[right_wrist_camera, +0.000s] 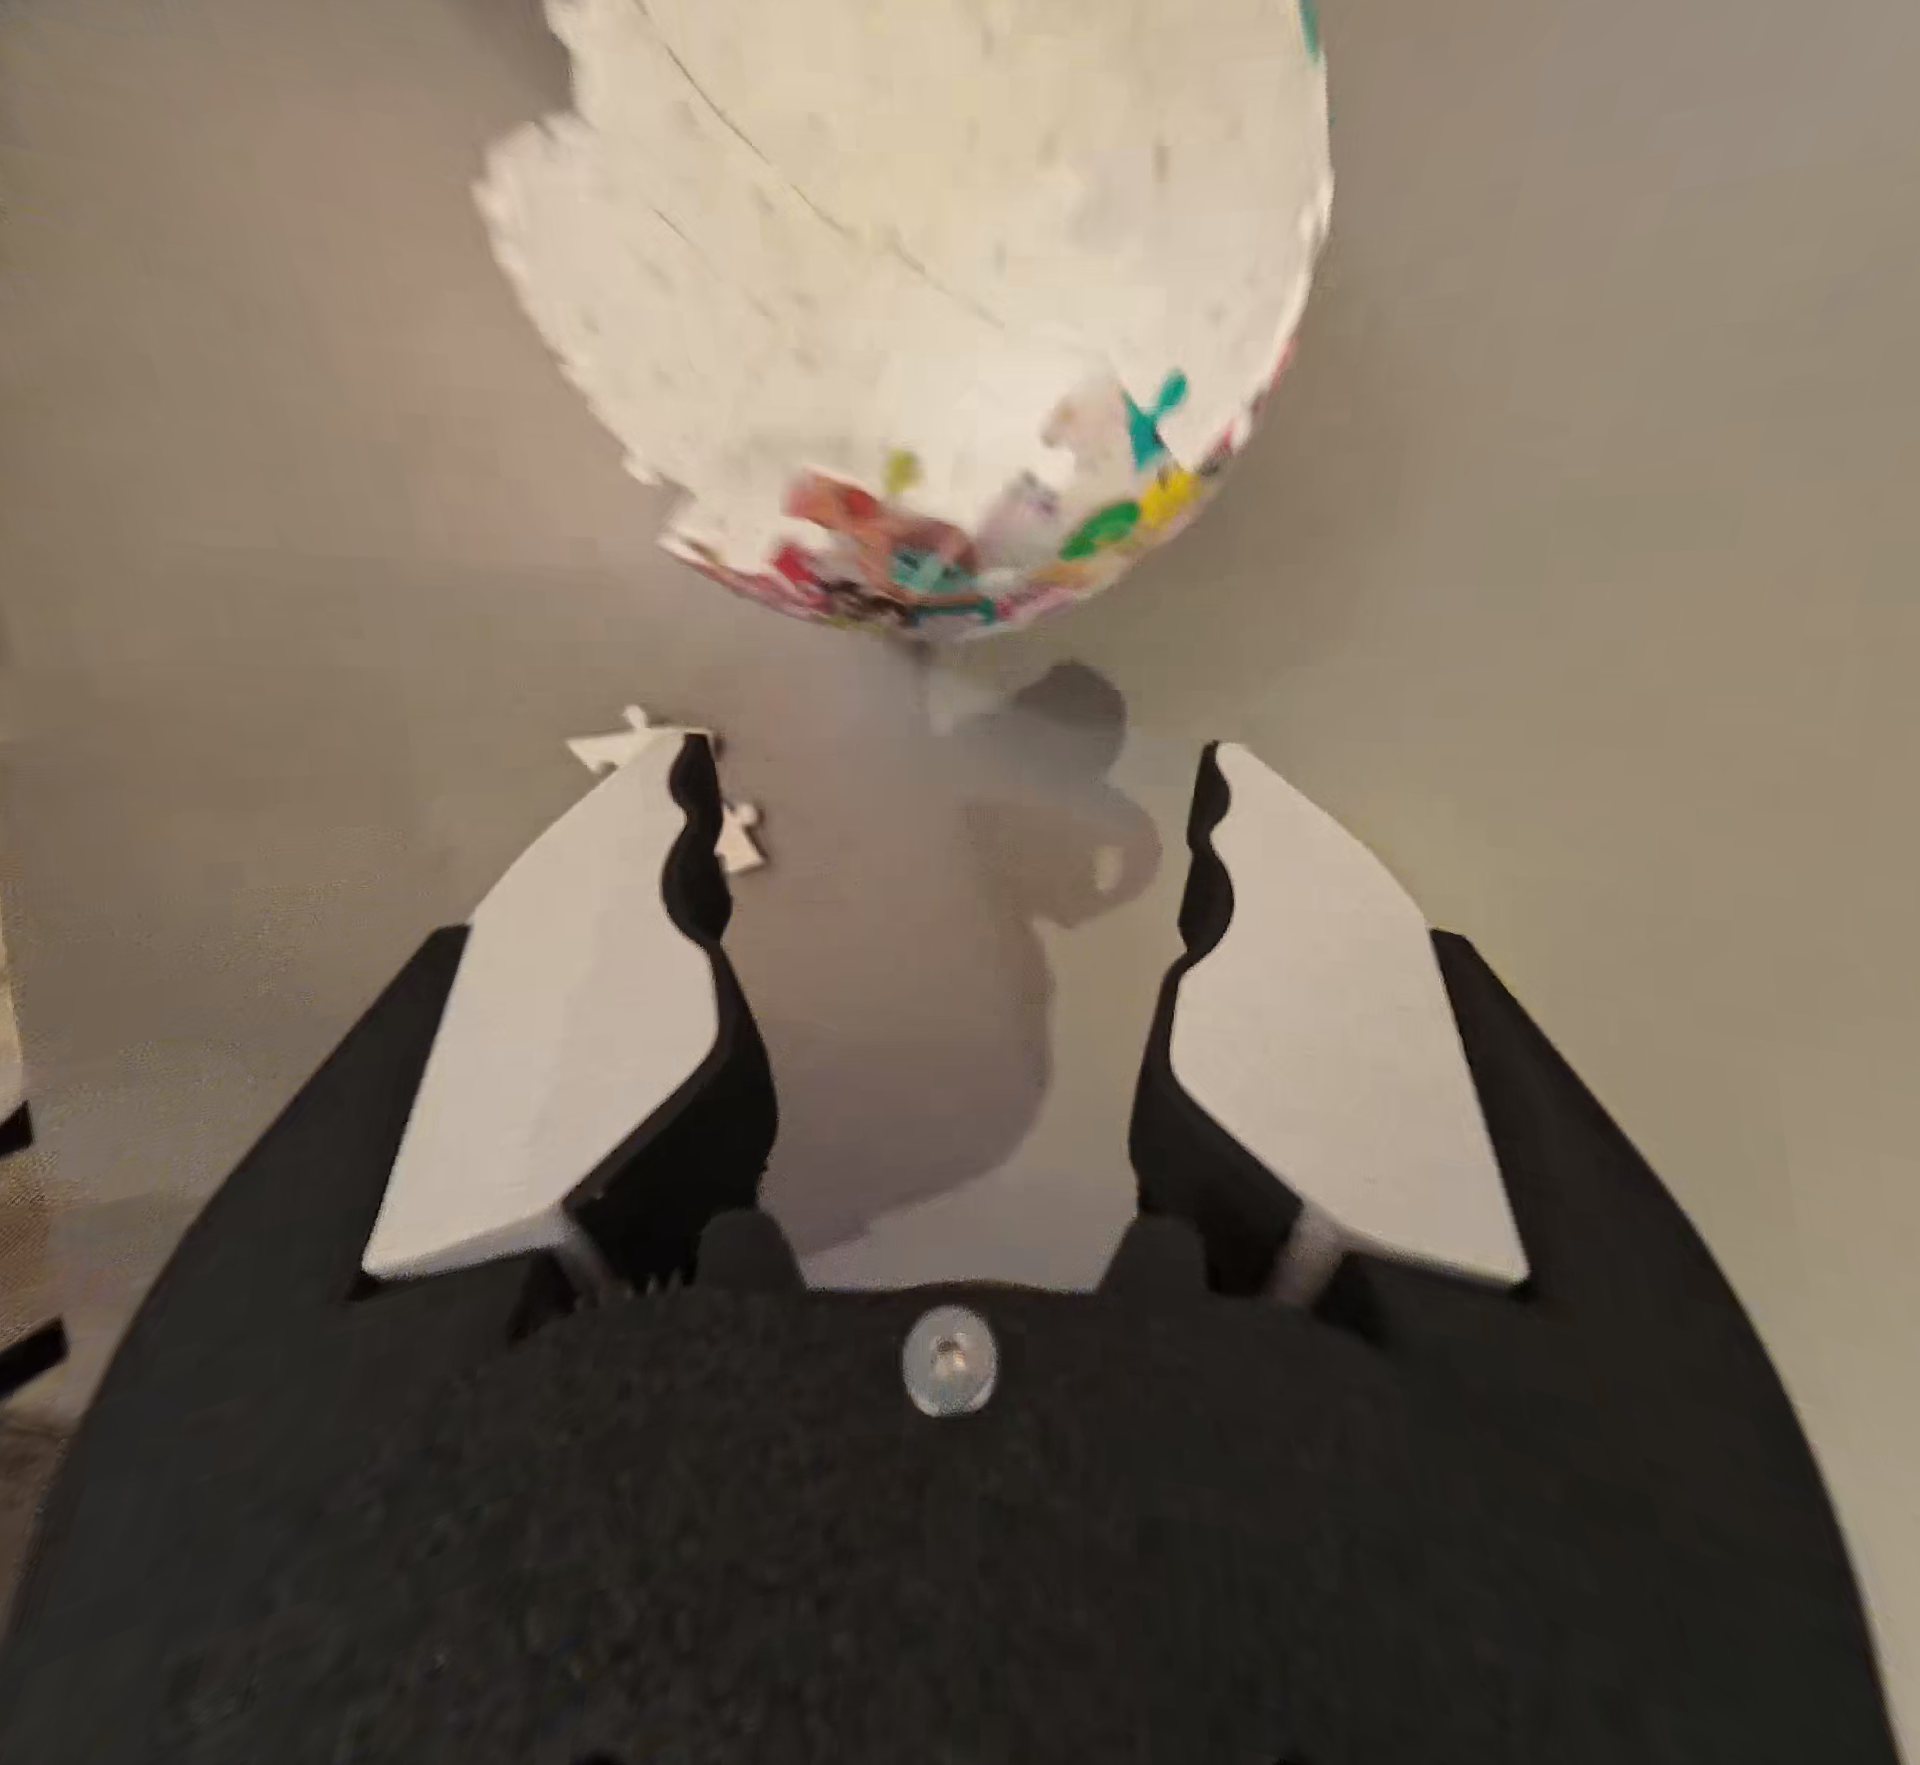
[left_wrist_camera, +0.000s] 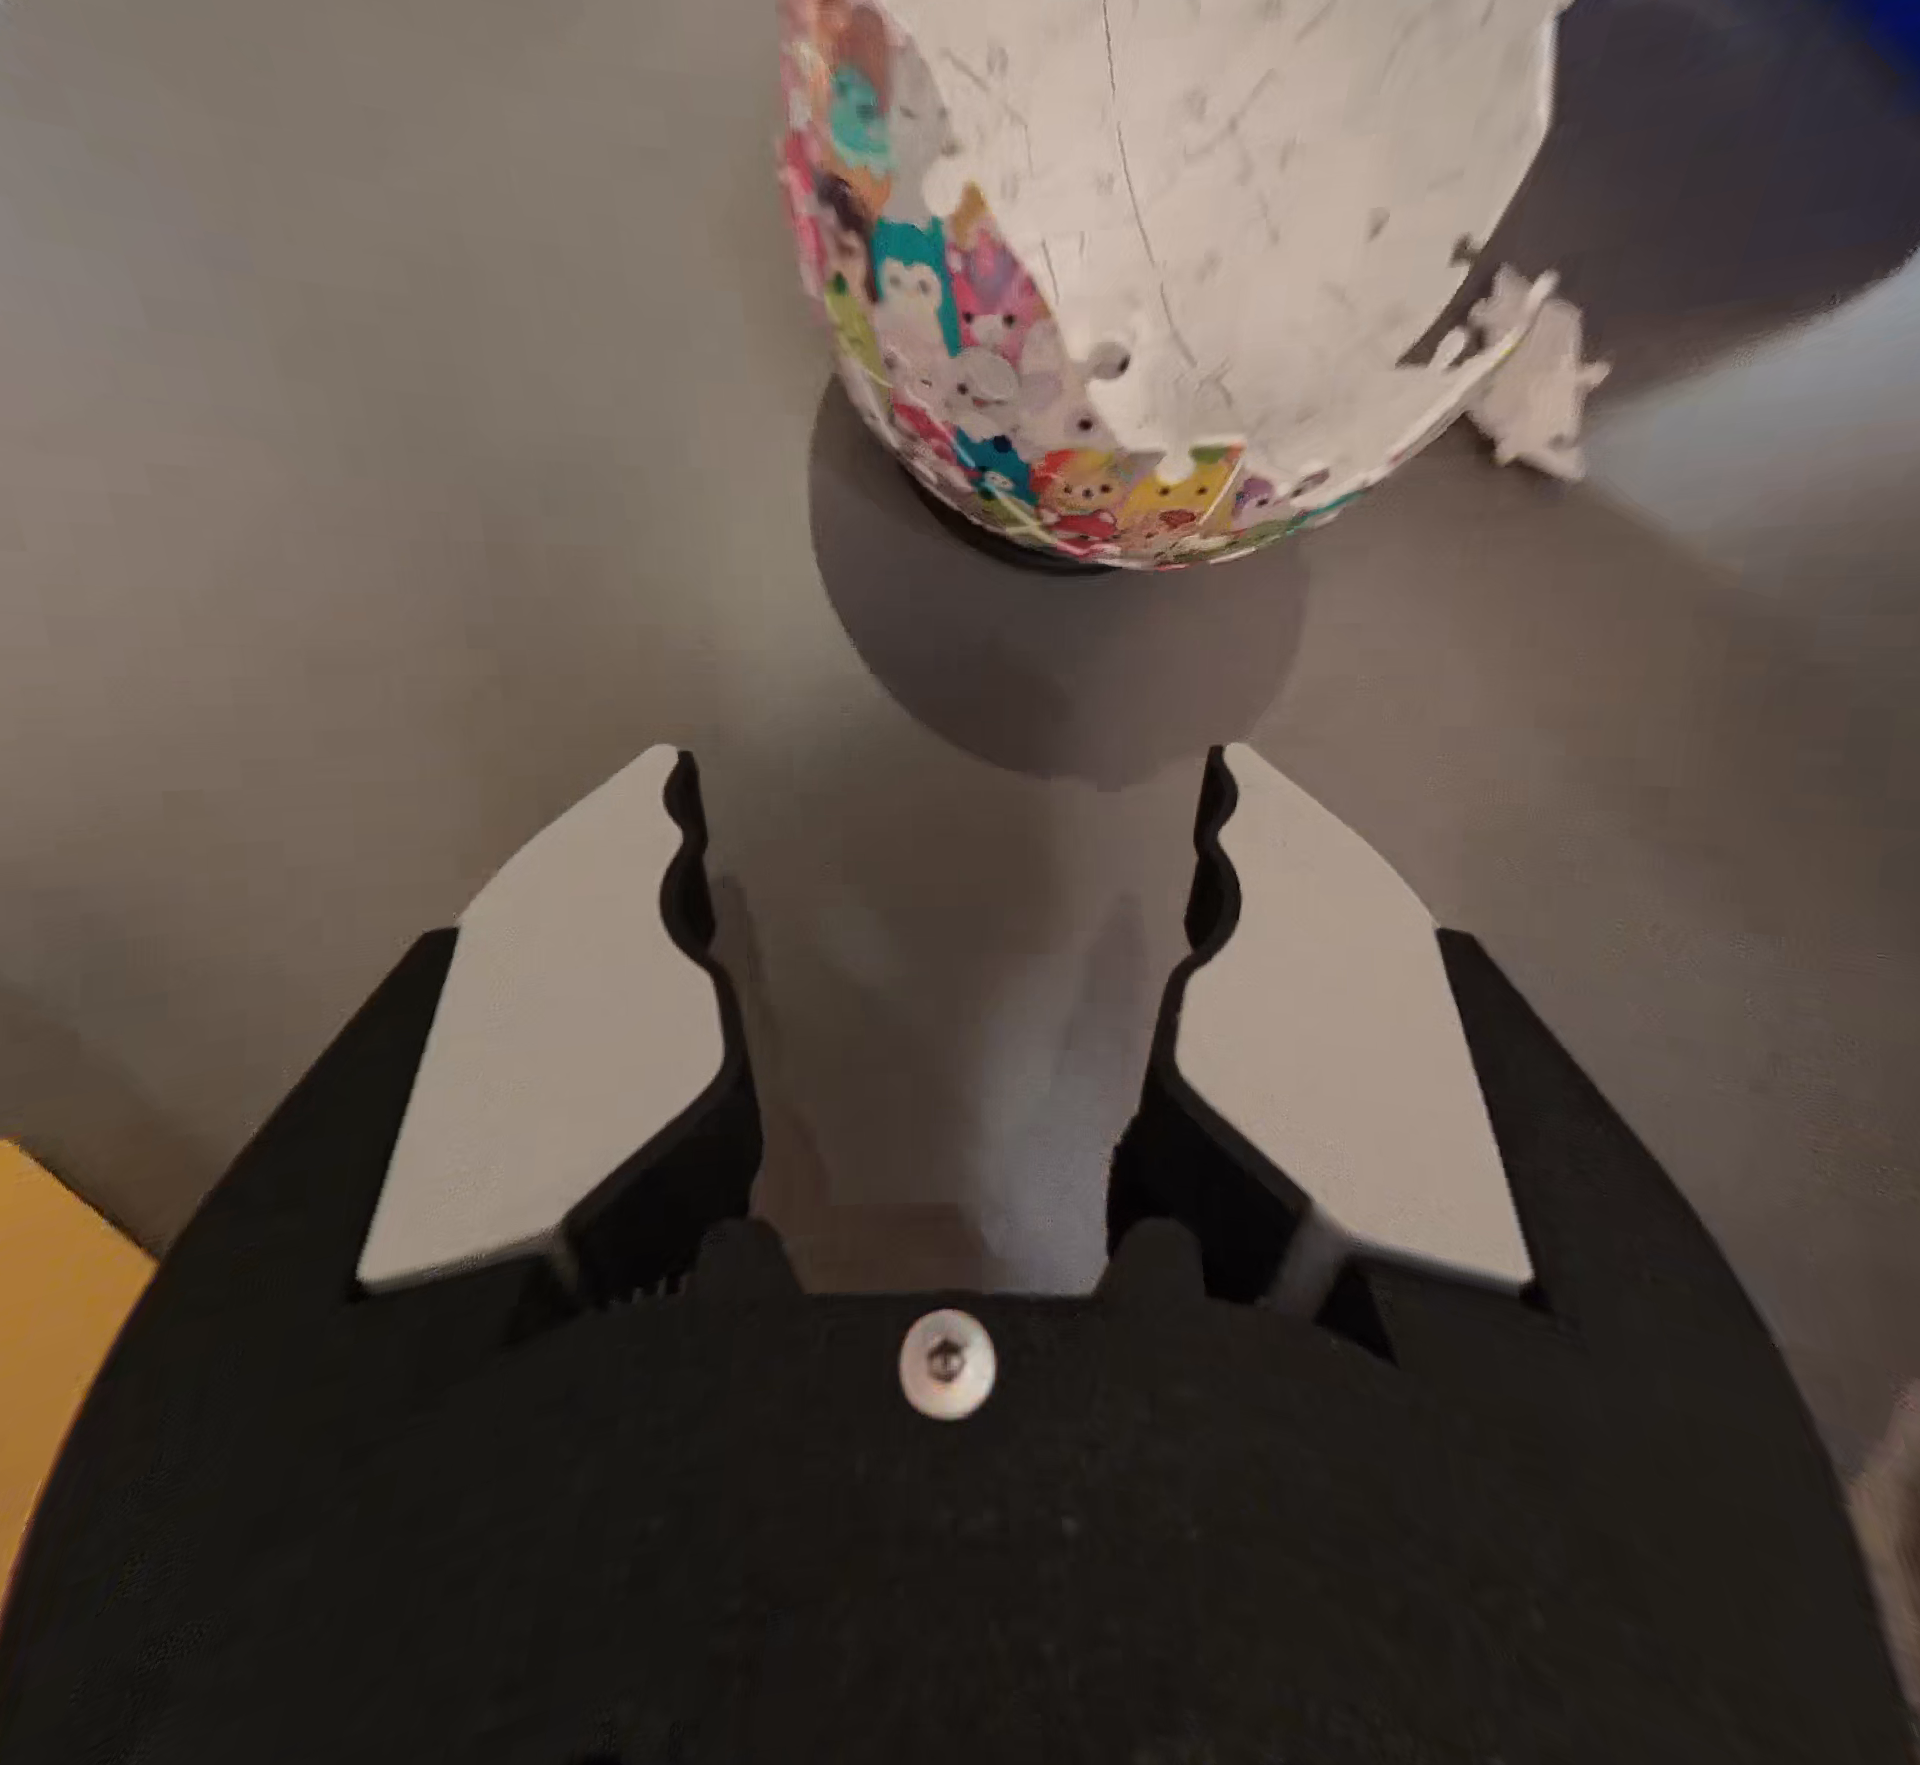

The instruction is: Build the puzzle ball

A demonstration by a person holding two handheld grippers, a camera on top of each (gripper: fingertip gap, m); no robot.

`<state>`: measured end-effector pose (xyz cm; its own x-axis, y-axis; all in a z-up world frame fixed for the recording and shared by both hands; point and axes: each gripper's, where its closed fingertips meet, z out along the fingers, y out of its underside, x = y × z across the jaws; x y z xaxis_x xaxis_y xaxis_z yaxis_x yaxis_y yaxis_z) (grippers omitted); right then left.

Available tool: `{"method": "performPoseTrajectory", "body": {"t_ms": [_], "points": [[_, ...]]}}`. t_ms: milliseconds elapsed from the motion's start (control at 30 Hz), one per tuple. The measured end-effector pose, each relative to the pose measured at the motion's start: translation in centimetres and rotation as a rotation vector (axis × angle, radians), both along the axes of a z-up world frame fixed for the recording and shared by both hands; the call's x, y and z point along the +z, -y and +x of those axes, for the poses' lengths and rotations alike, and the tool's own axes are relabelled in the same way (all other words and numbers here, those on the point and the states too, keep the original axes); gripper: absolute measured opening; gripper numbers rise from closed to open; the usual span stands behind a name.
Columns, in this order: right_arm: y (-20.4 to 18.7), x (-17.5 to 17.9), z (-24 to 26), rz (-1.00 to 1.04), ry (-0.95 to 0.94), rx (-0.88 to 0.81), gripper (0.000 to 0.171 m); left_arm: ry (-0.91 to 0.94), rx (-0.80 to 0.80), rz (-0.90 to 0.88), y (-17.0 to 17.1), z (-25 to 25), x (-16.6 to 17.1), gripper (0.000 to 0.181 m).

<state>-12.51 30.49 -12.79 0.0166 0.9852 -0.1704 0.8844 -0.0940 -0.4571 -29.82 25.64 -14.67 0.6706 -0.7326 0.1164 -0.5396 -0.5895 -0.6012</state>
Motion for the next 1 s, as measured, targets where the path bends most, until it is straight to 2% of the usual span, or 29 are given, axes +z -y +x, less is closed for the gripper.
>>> {"method": "performPoseTrajectory", "body": {"t_ms": [167,367,633,1000], "points": [[0.6,-2.9,-1.6,-0.177,-0.022,0.046,0.079,-0.133,-0.094,-0.051,-0.5,1.7,-3.3,0.086],[0.9,-2.9,-2.5,-0.222,-0.041,0.117,0.079,-0.157,-0.193,-0.046,-1.5,2.3,-2.6,0.077],[1.0,-3.0,-2.8,-0.144,-0.033,0.207,0.077,-0.211,-0.313,0.000,-1.6,3.8,-1.7,0.070],[-0.7,-2.9,-3.2,0.119,-0.057,0.200,0.079,-0.391,-0.309,0.111,-3.4,3.3,-1.2,0.078]]}}
